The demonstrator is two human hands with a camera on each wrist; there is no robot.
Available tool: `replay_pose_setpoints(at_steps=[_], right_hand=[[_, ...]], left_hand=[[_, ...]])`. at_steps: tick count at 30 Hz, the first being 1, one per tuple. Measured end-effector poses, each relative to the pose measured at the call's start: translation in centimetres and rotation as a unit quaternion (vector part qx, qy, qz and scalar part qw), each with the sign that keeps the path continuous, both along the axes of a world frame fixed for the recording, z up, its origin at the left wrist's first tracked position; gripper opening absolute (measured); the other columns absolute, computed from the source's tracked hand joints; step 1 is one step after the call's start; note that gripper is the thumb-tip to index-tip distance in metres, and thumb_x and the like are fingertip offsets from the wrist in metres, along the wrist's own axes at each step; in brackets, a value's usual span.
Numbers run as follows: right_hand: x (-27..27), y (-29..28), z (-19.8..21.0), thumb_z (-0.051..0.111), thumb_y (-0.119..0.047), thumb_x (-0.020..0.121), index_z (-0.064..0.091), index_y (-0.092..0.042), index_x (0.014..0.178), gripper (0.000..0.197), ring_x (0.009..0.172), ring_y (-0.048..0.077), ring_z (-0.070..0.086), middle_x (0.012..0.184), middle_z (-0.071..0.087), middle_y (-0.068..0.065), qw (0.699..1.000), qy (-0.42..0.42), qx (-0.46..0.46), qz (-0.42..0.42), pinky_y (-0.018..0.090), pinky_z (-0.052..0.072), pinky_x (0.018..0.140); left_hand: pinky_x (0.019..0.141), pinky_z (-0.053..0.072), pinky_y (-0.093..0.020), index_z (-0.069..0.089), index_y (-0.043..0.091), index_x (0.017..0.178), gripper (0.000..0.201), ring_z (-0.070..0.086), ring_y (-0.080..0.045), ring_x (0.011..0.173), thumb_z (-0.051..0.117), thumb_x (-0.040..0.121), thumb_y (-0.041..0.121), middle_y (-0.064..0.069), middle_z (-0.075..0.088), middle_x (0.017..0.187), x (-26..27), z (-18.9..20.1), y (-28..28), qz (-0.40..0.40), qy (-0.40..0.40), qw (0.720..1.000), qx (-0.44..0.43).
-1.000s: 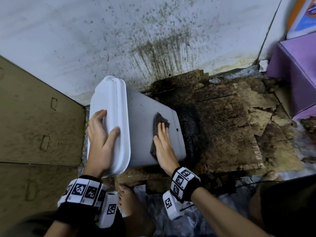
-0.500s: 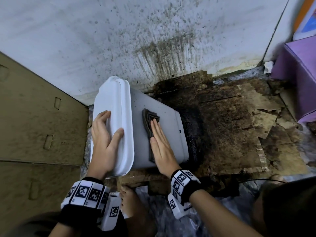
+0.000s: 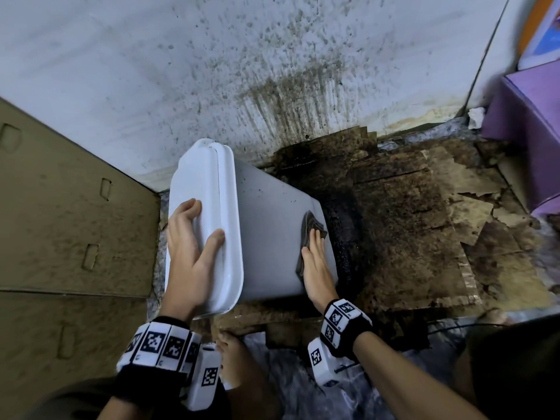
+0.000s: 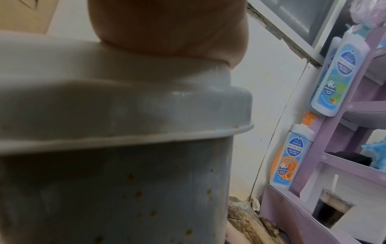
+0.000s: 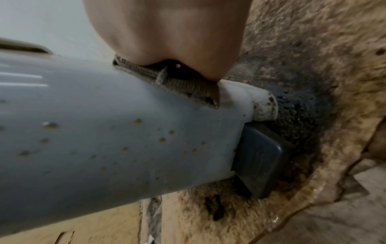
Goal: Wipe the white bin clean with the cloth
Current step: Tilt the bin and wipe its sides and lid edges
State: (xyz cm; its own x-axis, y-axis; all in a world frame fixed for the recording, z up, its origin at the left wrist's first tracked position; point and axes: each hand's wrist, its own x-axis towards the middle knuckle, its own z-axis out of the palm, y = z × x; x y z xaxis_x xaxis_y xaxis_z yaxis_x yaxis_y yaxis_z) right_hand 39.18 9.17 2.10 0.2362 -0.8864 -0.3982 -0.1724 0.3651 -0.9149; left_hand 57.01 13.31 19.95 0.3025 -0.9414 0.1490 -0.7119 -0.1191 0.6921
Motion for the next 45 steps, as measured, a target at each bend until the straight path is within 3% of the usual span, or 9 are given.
replay_pose_setpoints(at_steps=[4, 9, 15, 21, 26, 31, 36, 41, 45], right_hand=[[1.0, 0.9, 3.3, 0.028, -0.026, 0.111, 0.006, -0.029, 0.16, 0.054, 0.152, 0.001, -0.008, 0.169, -0.005, -0.007, 0.998, -0.007, -0.054, 0.023, 0.028, -0.004, 0.125], [3.6, 2.7, 8.8, 0.027, -0.034, 0.109, 0.009, -0.035, 0.16, 0.055, 0.152, -0.004, -0.009, 0.169, 0.002, -0.014, 0.983, -0.029, -0.173, 0.051, 0.024, -0.003, 0.124], [2.7, 2.6, 8.1, 0.028, -0.027, 0.111, 0.012, -0.03, 0.161, 0.053, 0.154, 0.0, -0.003, 0.169, 0.005, -0.014, 0.967, -0.023, -0.243, 0.079, 0.026, 0.005, 0.125], [1.6, 1.2, 4.2, 0.027, -0.026, 0.111, 0.012, -0.028, 0.161, 0.053, 0.153, -0.005, 0.0, 0.165, 0.003, -0.024, 0.979, -0.025, -0.187, 0.072, 0.018, 0.002, 0.124], [-0.8, 0.5, -0.6, 0.023, -0.027, 0.108, 0.009, -0.03, 0.159, 0.052, 0.154, 0.002, 0.001, 0.169, 0.003, -0.009, 0.997, 0.0, -0.076, 0.029, 0.03, 0.003, 0.127], [-1.4, 0.8, -1.5, 0.026, -0.017, 0.11, 0.012, -0.026, 0.16, 0.052, 0.15, -0.001, -0.002, 0.17, 0.001, -0.006, 1.0, 0.002, -0.006, -0.014, 0.016, -0.003, 0.117], [0.7, 1.8, 1.4, 0.026, -0.029, 0.107, 0.013, -0.039, 0.156, 0.052, 0.154, 0.003, 0.001, 0.169, 0.004, -0.01, 0.998, -0.012, -0.049, -0.035, 0.032, 0.001, 0.127], [3.7, 3.2, 8.5, 0.026, -0.033, 0.106, 0.018, -0.036, 0.158, 0.052, 0.152, -0.007, -0.001, 0.168, 0.01, -0.016, 0.984, -0.047, -0.171, 0.015, 0.023, 0.001, 0.124], [3.9, 3.6, 9.4, 0.026, -0.032, 0.109, 0.018, -0.028, 0.16, 0.052, 0.153, -0.002, 0.001, 0.168, 0.012, -0.013, 0.968, -0.037, -0.244, 0.04, 0.024, 0.005, 0.125]], left_hand=[[0.123, 0.022, -0.045, 0.042, 0.013, 0.14, 0.059, 0.026, -0.003, 0.142, 0.049, 0.092, 0.047, 0.009, 0.035, 0.146, -0.1, -0.1, -0.1, -0.006, -0.01, 1.0, -0.005], [0.121, 0.021, -0.034, 0.042, 0.012, 0.141, 0.056, 0.025, -0.001, 0.14, 0.05, 0.094, 0.042, 0.007, 0.034, 0.147, -0.3, -0.1, -0.2, -0.008, -0.027, 1.0, -0.002], [0.12, 0.02, -0.03, 0.041, 0.012, 0.142, 0.053, 0.024, 0.008, 0.137, 0.051, 0.096, 0.036, 0.011, 0.033, 0.145, -0.4, -0.1, -0.2, -0.008, -0.027, 1.0, -0.001], [0.119, 0.02, -0.03, 0.041, 0.013, 0.143, 0.055, 0.021, 0.018, 0.135, 0.052, 0.095, 0.039, 0.01, 0.034, 0.146, -0.2, -0.2, -0.2, -0.01, -0.02, 1.0, -0.01], [0.122, 0.02, -0.033, 0.042, 0.014, 0.144, 0.054, 0.023, 0.014, 0.138, 0.056, 0.095, 0.035, 0.006, 0.036, 0.149, 0.1, -0.1, -0.2, -0.006, -0.01, 1.0, -0.011], [0.122, 0.02, -0.032, 0.042, 0.015, 0.144, 0.054, 0.025, 0.005, 0.141, 0.055, 0.095, 0.034, 0.004, 0.035, 0.151, 0.1, -0.1, 0.0, -0.005, -0.008, 1.0, -0.006], [0.122, 0.02, -0.034, 0.04, 0.016, 0.144, 0.054, 0.024, 0.005, 0.139, 0.053, 0.096, 0.037, 0.009, 0.034, 0.148, -0.1, -0.1, -0.1, -0.008, -0.023, 1.0, -0.004], [0.121, 0.022, -0.038, 0.04, 0.015, 0.143, 0.055, 0.026, -0.001, 0.139, 0.051, 0.096, 0.041, 0.004, 0.035, 0.15, -0.1, -0.1, -0.2, -0.006, -0.033, 0.999, -0.003], [0.12, 0.022, -0.038, 0.039, 0.015, 0.144, 0.055, 0.025, -0.003, 0.139, 0.05, 0.097, 0.04, 0.002, 0.034, 0.152, -0.3, 0.0, -0.1, -0.008, -0.037, 0.999, 0.001]])
